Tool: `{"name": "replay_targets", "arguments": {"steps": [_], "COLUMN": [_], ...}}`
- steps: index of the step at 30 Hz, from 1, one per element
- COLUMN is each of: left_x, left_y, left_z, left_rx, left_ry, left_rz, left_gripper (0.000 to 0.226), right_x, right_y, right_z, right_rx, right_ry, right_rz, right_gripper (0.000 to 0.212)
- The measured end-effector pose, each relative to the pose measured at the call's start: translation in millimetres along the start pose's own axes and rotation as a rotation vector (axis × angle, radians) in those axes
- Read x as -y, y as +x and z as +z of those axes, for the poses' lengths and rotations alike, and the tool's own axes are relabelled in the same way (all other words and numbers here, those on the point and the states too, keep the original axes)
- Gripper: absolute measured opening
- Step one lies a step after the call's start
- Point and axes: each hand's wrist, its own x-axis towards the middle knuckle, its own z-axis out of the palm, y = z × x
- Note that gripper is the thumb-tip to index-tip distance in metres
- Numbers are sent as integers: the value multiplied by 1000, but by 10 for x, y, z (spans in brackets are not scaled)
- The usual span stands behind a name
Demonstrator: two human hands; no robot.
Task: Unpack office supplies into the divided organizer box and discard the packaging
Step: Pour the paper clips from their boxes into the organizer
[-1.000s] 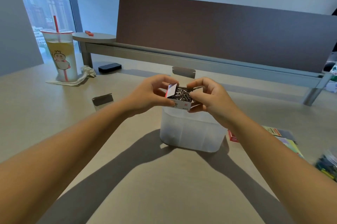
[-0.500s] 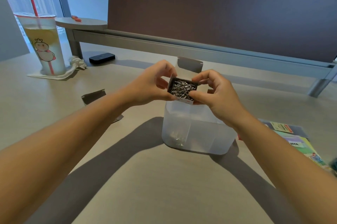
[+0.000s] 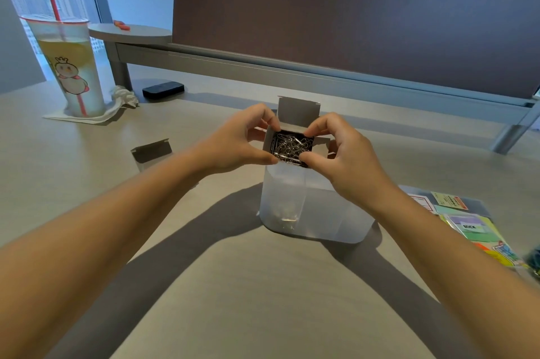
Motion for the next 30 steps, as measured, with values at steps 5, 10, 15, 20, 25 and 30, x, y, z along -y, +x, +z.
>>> {"name": "replay_targets", "arguments": {"steps": [5,10,15,20,25,30], "left_x": [10,9,10,0,21,24], "left_y": [-26,-41,-32,-12,-11,-29], "left_z": [10,18,18,22,33,32], "left_rx": [5,7,-5,5,15,24], "left_ry": [-57,-24,5,-32,-99,-135], "left_rz": [-12,12,27,9,-16,-25], "left_gripper": [41,41,41,40,40,38], "right_x": [25,21,28,23,26,1], "right_y": [-39,-42,-41,-49,-59,-62], "right_z": [-4,6,3,3,-4,2], "right_rx": [8,12,11,21,53,73], "right_ry": [-24,-43,-35,-69,-98,-147], "right_rz": [-24,-35,-36,-42,-44,-53], "right_gripper": [24,25,26,29,33,34]}}
